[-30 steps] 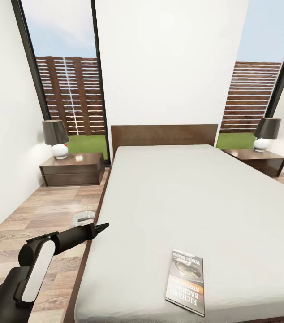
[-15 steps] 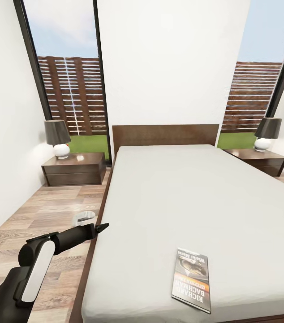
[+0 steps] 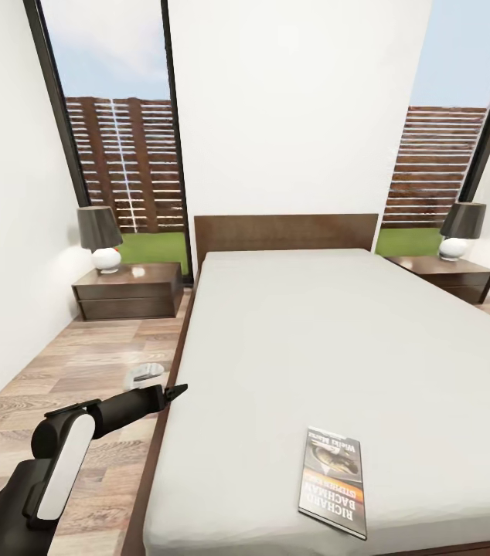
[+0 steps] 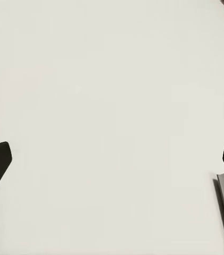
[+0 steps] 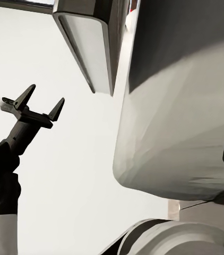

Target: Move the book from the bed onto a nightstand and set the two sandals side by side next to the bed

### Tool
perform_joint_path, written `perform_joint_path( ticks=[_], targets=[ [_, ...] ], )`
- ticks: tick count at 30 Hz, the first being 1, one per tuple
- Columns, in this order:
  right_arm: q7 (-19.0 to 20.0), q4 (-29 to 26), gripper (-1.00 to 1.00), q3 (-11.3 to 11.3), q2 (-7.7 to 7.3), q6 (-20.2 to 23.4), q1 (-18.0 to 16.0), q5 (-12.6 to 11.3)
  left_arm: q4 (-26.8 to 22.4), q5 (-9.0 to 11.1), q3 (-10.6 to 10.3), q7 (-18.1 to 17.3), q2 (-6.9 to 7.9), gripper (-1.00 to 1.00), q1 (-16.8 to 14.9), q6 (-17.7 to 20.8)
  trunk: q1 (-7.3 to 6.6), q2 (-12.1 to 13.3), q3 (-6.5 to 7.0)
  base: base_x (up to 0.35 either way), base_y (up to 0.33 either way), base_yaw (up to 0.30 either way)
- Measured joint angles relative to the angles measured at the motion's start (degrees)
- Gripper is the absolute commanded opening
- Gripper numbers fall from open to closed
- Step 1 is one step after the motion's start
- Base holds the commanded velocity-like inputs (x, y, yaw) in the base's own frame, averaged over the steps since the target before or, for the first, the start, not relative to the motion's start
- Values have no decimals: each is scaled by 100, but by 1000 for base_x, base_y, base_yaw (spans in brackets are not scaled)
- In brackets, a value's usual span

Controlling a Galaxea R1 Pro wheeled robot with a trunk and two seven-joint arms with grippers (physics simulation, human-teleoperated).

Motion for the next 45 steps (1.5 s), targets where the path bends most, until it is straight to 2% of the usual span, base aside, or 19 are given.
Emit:
perform_joint_path(
  ticks=[45],
  targets=[
    [0, 50, 100, -64, -39, 15, 7, -32, -5, 0, -8, -7, 0, 100, 4, 0, 0, 0, 0, 0, 1, 0]
  ],
)
